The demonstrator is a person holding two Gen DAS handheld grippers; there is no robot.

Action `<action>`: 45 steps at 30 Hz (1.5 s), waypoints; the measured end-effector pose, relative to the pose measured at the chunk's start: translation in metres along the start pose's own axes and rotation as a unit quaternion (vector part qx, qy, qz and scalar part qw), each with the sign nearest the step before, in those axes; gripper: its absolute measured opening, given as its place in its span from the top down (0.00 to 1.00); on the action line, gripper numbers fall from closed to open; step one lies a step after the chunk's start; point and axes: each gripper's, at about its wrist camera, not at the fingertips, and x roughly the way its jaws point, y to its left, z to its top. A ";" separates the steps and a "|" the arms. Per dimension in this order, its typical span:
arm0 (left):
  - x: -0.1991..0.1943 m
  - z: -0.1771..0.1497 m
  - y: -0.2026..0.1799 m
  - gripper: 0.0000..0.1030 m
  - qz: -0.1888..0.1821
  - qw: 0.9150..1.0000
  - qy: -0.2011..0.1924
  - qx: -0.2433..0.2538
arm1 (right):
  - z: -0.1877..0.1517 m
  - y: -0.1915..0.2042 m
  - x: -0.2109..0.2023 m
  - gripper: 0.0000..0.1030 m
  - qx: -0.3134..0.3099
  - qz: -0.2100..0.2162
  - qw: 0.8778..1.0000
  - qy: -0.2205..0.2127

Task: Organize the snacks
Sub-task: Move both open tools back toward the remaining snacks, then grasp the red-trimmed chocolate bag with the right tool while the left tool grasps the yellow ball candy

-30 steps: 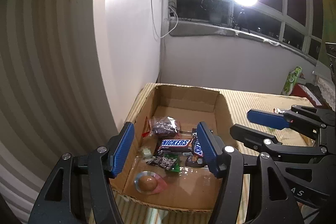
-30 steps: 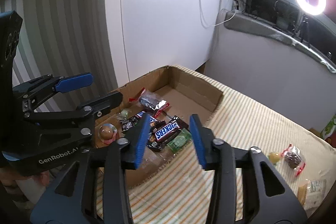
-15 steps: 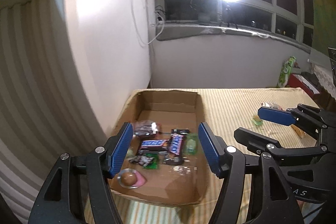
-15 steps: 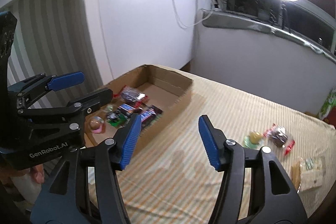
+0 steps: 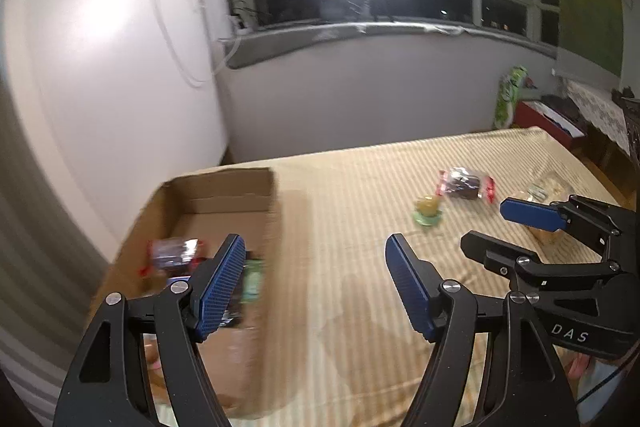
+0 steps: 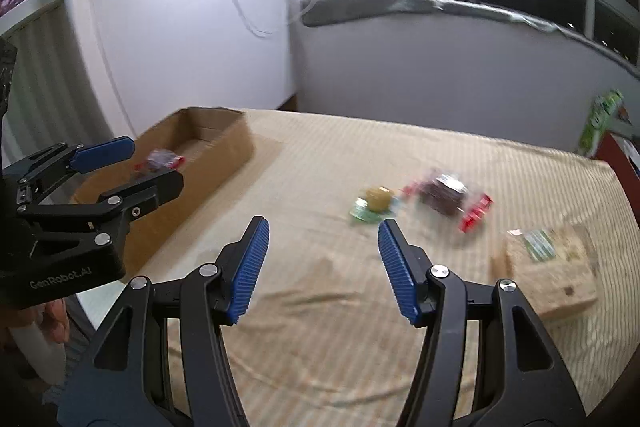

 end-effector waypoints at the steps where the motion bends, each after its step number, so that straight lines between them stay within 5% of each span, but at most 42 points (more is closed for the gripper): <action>1: 0.003 0.000 -0.005 0.30 -0.003 1.000 0.002 0.003 | -0.003 -0.008 0.001 0.42 0.005 -0.003 1.000 0.003; 15: 0.076 0.007 -0.066 0.29 -0.055 0.996 0.061 0.029 | -0.023 -0.082 0.038 0.42 0.047 -0.042 0.996 0.058; 21: 0.124 0.011 -0.074 0.29 -0.090 0.990 0.112 -0.002 | -0.010 -0.103 0.053 0.42 0.059 -0.059 0.994 0.066; 31: 0.154 0.022 -0.080 0.29 -0.089 0.988 0.126 -0.010 | 0.035 -0.109 0.088 0.36 -0.007 -0.079 0.993 0.090; 42: 0.169 0.021 -0.070 0.33 -0.089 0.986 0.137 -0.025 | 0.044 -0.117 0.118 0.36 -0.025 -0.016 0.990 0.138; 45: 0.169 0.023 -0.072 0.42 -0.094 0.986 0.133 -0.020 | 0.042 -0.114 0.123 0.37 -0.026 0.003 0.989 0.144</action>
